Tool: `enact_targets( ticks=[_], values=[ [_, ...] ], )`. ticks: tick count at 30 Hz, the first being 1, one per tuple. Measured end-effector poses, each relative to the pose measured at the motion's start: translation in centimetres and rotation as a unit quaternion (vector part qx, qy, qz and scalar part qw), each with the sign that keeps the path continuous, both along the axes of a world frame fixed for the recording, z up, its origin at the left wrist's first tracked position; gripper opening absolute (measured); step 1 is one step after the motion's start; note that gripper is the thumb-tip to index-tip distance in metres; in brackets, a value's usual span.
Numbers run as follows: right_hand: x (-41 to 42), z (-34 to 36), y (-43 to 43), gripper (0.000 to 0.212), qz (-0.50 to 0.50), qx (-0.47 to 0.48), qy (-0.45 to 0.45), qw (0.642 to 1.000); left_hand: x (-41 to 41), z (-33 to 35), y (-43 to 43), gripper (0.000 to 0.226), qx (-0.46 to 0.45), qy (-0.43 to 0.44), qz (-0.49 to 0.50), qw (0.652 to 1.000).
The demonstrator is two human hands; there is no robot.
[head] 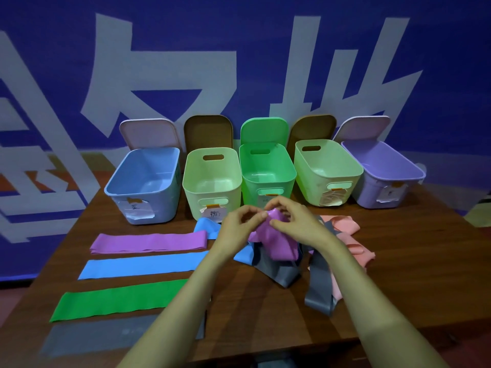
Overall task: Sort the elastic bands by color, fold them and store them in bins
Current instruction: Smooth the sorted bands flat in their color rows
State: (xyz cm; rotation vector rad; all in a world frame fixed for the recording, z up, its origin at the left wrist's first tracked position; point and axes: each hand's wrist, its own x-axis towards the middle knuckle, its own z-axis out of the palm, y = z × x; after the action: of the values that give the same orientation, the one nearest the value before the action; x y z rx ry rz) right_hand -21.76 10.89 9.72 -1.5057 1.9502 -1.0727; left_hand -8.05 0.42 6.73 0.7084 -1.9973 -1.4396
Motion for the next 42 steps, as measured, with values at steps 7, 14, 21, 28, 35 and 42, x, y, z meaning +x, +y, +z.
enact_targets(
  ticks=[7, 14, 21, 28, 35, 42],
  values=[
    [0.0, 2.1, 1.1, 0.026, 0.086, 0.003, 0.015, 0.996, 0.1, -0.5, -1.4, 0.069, -0.092, -0.077, -0.192, 0.974],
    [-2.5, 3.0, 2.3, 0.04, 0.067, 0.117, 0.115, 0.984, 0.0, -1.0, -3.5, 0.024, -0.223, -0.242, -0.164, 0.93],
    [-4.3, 1.2, 2.9, 0.017, 0.003, 0.162, 0.179, 0.97, 2.4, -0.5, -4.2, 0.019, -0.227, -0.276, -0.169, 0.918],
    [-5.0, -3.9, 3.5, 0.018, -0.051, 0.173, 0.185, 0.966, 4.9, 0.9, -5.7, 0.038, -0.045, -0.2, -0.142, 0.968],
    [-4.2, -4.8, 4.6, 0.034, -0.085, 0.12, 0.143, 0.979, 5.3, 1.5, -6.1, 0.028, 0.073, -0.109, -0.066, 0.989],
    [-4.2, -4.2, 5.3, 0.019, -0.049, 0.137, 0.099, 0.984, 4.7, 2.9, -5.5, 0.014, 0.052, 0.0, 0.018, 0.998]
  ],
)
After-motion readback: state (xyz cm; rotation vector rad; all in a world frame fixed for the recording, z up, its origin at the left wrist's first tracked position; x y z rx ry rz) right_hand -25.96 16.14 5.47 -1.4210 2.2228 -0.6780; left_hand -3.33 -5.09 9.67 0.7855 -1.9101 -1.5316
